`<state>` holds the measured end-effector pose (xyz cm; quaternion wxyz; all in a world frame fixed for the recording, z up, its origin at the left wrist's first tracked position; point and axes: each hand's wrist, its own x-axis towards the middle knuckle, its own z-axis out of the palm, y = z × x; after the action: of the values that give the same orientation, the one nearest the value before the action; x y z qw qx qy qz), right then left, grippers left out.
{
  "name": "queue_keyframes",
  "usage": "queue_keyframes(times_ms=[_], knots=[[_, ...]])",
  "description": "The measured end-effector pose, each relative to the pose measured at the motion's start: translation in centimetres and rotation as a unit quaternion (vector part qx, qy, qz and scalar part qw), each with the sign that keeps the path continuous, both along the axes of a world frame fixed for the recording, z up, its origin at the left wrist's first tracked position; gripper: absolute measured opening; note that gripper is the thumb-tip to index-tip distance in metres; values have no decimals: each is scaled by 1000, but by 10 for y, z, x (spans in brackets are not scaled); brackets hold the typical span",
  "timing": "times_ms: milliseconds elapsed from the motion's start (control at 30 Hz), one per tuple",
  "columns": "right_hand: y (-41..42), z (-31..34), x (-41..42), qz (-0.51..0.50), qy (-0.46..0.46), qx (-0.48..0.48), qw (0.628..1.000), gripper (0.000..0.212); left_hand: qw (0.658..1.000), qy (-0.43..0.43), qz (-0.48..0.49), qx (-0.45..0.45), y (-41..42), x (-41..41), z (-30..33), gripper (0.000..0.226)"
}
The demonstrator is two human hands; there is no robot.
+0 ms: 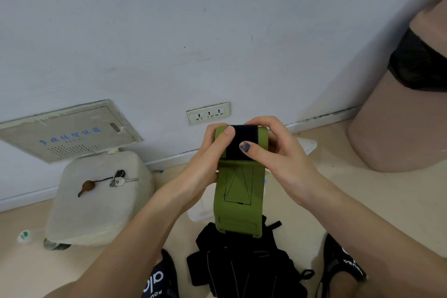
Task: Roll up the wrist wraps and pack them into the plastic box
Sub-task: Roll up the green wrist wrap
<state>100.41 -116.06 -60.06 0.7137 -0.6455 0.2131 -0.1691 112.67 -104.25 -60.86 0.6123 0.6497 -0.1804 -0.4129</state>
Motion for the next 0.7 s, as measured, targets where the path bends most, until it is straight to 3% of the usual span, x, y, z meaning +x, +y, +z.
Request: queue_keyframes(times_ms=[267,433,700], knots=[[5,2,-4,9,-20,-107,994,34,1000,5,-24,-8,7,-3,9,35],[7,-2,-4,7,-8,-160,987,34,999,19,-21,-21,7,-1,10,19],[-6,1,-3,31,93,-41,994,63,999,4,-21,-37,10,2,15,20]])
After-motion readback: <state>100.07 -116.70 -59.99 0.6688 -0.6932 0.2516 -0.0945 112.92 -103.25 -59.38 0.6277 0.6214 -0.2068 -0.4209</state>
